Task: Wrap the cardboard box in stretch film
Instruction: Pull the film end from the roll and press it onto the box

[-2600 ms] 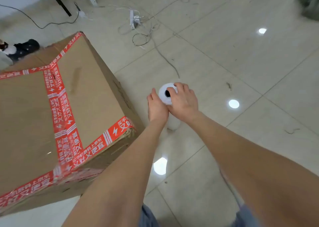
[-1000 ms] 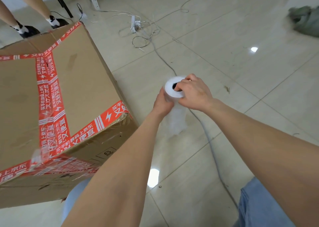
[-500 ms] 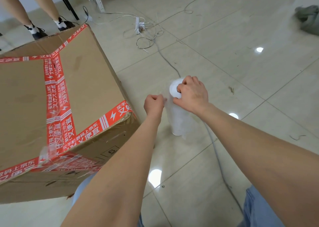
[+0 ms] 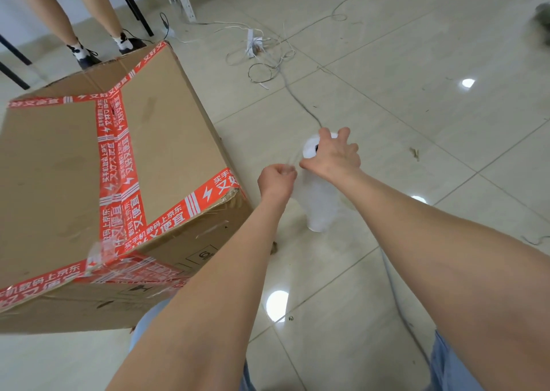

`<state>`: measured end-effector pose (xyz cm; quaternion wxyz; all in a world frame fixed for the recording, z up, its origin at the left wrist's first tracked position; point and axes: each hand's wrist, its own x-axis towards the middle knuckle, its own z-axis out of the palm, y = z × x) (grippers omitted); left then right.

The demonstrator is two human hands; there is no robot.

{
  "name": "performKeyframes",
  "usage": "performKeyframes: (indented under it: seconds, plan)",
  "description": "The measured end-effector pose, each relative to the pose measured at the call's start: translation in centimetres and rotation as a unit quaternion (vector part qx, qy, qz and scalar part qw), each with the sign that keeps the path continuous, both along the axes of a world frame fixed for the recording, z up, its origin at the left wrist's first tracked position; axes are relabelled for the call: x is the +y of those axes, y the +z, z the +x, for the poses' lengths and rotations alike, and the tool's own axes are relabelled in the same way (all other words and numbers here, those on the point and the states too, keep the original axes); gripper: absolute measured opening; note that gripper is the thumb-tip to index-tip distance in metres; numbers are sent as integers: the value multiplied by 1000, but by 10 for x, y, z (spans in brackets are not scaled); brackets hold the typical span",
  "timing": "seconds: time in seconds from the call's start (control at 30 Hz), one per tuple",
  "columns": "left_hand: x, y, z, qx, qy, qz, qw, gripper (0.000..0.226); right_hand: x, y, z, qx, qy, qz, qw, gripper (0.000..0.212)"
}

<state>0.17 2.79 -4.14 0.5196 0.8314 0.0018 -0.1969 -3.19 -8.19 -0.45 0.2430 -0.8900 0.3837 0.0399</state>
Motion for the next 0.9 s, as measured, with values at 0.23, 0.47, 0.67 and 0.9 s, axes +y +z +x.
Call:
performKeyframes:
  seconds: [0.23, 0.47, 0.67, 0.9]
  plan:
    - [2, -3, 0, -29, 72, 32, 996, 16, -14, 10, -11, 39, 141, -17, 989, 74]
    - [9, -3, -17, -35, 44, 47, 997, 24, 0, 3, -14, 31, 67, 23, 997, 90]
    - [9, -7, -25, -33, 7, 35, 999, 32, 8, -6, -15, 29, 40, -25, 998, 82]
    - [17, 15, -47, -5, -20, 72, 997, 30, 17, 7, -44, 82, 55, -34, 995, 79]
